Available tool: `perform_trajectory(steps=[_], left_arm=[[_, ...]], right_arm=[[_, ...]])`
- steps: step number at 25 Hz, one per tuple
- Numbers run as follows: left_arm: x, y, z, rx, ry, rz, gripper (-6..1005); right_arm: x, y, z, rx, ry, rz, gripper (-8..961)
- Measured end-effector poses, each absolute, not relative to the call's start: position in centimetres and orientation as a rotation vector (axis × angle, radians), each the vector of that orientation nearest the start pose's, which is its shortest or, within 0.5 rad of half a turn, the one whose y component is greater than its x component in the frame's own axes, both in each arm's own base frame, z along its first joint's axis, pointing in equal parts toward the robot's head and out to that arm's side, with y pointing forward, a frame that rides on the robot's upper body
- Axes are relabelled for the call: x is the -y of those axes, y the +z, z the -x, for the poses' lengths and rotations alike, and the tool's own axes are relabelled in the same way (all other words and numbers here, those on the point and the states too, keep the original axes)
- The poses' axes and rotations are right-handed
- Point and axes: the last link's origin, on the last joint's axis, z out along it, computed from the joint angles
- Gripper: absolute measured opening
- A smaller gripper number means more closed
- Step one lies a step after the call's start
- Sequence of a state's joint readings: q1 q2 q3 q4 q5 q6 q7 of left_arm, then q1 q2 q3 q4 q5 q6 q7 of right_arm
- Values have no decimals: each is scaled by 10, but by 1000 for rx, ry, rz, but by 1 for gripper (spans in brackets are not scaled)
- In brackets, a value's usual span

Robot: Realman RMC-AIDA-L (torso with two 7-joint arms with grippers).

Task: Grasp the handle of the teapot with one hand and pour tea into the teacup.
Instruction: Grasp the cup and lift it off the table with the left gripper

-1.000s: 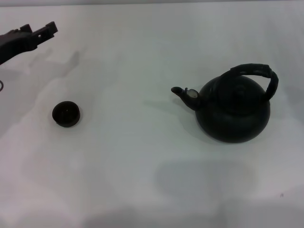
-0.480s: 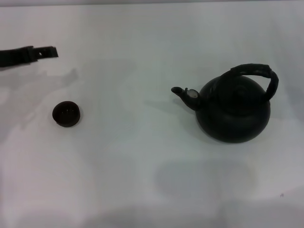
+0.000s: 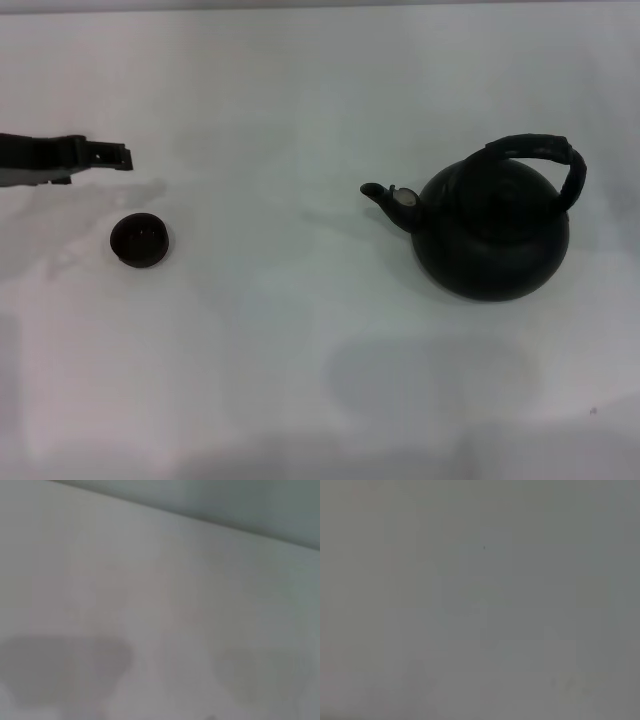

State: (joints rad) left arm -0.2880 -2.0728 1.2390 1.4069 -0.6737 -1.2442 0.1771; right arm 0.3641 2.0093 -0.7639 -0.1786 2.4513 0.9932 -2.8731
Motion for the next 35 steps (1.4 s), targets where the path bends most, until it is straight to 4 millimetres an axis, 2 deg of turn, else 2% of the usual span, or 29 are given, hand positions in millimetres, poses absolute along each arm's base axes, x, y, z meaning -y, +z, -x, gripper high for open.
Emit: perform_trajectory(steps=[12, 15, 18, 25, 28, 35], left_arm=[[-330, 16, 258, 1616, -45, 2081, 873], [-324, 10, 253, 1577, -91, 2142, 873], [-316, 12, 255, 1532, -160, 2146, 873], [-289, 30, 257, 1283, -283, 2073, 874], [-280, 23, 253, 1161, -307, 2086, 874], [-270, -15, 250, 881, -314, 2059, 874]], right_arm=[[-320, 63, -408, -570, 395, 1516, 827], [-320, 63, -408, -570, 394, 1516, 827], [-319, 63, -409, -572, 392, 1516, 826], [-313, 64, -414, -578, 377, 1515, 825], [-312, 64, -415, -579, 373, 1515, 824], [-305, 65, -420, -588, 358, 1509, 823]])
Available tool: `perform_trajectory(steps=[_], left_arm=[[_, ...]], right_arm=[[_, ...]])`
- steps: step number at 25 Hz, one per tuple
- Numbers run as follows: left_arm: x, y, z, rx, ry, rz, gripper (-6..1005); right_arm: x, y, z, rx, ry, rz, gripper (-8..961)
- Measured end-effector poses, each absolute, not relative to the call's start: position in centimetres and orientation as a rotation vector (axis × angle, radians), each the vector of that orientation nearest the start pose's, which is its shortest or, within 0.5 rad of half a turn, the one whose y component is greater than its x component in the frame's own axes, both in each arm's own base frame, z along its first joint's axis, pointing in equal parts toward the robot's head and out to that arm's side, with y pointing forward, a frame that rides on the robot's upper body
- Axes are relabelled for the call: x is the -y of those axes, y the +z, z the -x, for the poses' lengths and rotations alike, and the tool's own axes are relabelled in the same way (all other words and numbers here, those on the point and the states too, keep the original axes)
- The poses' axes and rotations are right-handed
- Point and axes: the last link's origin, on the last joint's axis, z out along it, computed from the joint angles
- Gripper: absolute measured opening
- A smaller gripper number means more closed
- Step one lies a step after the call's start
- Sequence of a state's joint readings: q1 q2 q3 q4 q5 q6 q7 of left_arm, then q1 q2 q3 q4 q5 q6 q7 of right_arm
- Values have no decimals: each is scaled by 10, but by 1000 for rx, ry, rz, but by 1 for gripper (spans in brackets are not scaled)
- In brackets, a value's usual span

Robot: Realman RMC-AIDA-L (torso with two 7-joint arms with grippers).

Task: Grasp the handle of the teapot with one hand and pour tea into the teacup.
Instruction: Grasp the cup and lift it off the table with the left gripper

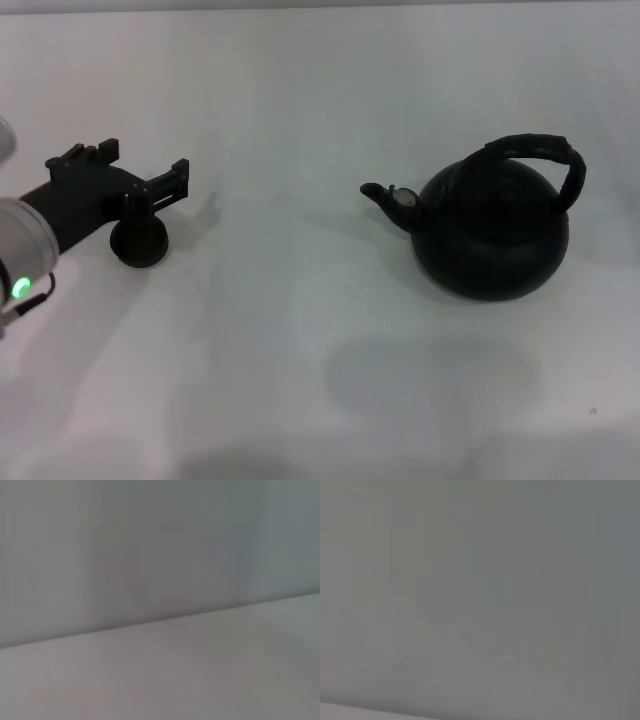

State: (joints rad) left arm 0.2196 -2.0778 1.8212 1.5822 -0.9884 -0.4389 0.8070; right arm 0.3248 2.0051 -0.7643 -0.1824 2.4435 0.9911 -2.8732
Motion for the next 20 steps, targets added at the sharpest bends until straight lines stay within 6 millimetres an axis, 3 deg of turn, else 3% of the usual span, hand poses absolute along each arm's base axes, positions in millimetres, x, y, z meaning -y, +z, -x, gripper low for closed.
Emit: perform_trajectory(steps=[12, 13, 20], left_arm=[[-247, -50, 247, 747, -415, 1771, 875], [-241, -56, 247, 765, -455, 1694, 875], [-238, -69, 256, 927, -488, 1615, 875]], right_arm=[[-307, 77, -425, -577, 325, 1497, 821], [-308, 77, -424, -573, 326, 1496, 821], [-314, 81, -421, -554, 324, 1496, 820]])
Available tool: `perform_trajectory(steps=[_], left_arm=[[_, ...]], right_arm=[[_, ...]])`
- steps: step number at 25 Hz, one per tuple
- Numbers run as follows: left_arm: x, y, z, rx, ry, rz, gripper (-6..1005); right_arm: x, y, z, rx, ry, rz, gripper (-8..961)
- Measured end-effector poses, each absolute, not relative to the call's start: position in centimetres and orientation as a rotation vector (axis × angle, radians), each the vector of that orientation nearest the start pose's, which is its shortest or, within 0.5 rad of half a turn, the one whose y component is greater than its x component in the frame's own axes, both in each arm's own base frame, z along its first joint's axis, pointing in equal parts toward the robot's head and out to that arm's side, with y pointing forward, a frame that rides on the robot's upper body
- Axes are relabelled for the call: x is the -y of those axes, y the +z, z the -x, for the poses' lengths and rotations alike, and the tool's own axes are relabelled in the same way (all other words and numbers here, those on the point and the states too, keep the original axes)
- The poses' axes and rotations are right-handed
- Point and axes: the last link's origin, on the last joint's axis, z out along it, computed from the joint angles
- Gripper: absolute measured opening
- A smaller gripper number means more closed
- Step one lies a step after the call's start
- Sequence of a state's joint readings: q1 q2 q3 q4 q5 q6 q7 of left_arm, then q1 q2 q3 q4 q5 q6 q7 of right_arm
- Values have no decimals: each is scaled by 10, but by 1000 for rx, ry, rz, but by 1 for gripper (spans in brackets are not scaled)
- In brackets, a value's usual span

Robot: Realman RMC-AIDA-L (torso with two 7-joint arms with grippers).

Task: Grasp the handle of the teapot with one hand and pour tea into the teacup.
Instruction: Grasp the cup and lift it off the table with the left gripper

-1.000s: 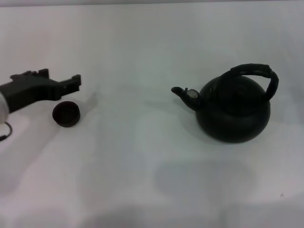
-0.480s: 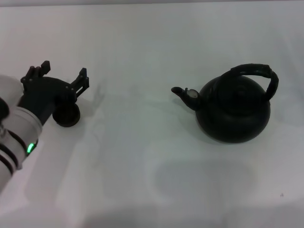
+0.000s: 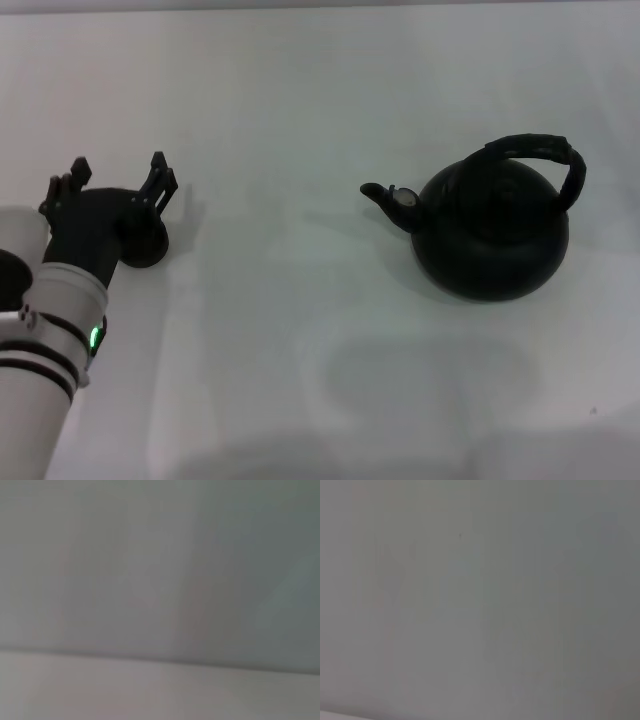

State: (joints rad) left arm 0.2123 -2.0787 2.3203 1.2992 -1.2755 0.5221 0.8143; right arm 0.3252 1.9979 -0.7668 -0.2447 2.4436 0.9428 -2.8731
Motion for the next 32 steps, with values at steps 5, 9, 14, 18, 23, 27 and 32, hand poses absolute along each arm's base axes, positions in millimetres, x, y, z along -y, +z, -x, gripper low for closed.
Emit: perform_trajectory(steps=[5, 9, 14, 18, 23, 27, 32], left_arm=[[-229, -76, 260, 992, -493, 1553, 875], [-219, -81, 256, 979, -479, 1528, 875], [-216, -87, 258, 1041, -444, 1511, 874], [-215, -89, 263, 1069, -417, 1507, 874], [-213, -91, 266, 1078, -405, 1506, 874], [-213, -93, 269, 1095, -392, 1506, 874], [-215, -94, 272, 1097, -378, 1516, 875]], right_arm=[[-315, 82, -421, -557, 318, 1494, 819], [-315, 83, -422, -557, 316, 1493, 818], [-316, 83, -421, -556, 317, 1493, 817], [-316, 82, -422, -560, 313, 1495, 817], [-318, 81, -421, -563, 309, 1498, 816], [-318, 79, -420, -564, 311, 1503, 815], [-318, 77, -419, -562, 316, 1505, 814]])
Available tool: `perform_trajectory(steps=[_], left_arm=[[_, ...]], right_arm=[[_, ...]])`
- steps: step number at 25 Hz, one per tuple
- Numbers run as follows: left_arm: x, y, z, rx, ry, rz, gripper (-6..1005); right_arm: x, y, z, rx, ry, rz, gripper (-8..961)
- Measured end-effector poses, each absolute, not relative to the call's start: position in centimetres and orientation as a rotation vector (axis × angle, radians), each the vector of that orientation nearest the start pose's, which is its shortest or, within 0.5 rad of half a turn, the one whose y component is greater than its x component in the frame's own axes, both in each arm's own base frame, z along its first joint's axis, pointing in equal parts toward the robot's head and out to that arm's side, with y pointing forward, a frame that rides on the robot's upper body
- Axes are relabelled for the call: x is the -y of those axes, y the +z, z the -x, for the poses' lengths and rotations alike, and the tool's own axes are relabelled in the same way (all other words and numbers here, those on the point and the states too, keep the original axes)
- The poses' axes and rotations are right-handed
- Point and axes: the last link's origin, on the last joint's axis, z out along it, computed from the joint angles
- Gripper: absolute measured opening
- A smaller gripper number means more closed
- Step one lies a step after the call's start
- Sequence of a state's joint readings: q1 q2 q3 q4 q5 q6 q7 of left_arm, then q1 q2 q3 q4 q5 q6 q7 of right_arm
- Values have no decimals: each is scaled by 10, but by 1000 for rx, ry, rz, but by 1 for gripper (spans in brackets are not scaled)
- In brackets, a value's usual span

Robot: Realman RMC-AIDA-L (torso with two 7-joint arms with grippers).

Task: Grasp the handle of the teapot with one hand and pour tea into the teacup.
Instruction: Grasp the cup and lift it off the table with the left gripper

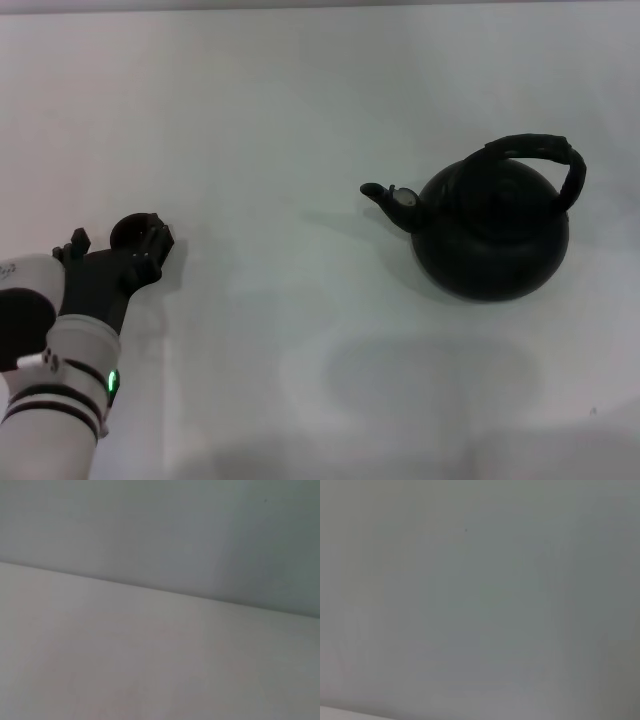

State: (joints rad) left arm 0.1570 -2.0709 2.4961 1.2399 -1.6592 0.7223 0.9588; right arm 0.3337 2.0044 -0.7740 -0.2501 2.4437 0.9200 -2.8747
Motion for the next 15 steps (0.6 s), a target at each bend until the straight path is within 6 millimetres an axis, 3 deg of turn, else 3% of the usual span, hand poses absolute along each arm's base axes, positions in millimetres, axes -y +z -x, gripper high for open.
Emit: perform_trajectory(steps=[15], left_arm=[[-221, -99, 269, 1103, -387, 1562, 874]], right_arm=[[-321, 78, -417, -557, 317, 1504, 812]])
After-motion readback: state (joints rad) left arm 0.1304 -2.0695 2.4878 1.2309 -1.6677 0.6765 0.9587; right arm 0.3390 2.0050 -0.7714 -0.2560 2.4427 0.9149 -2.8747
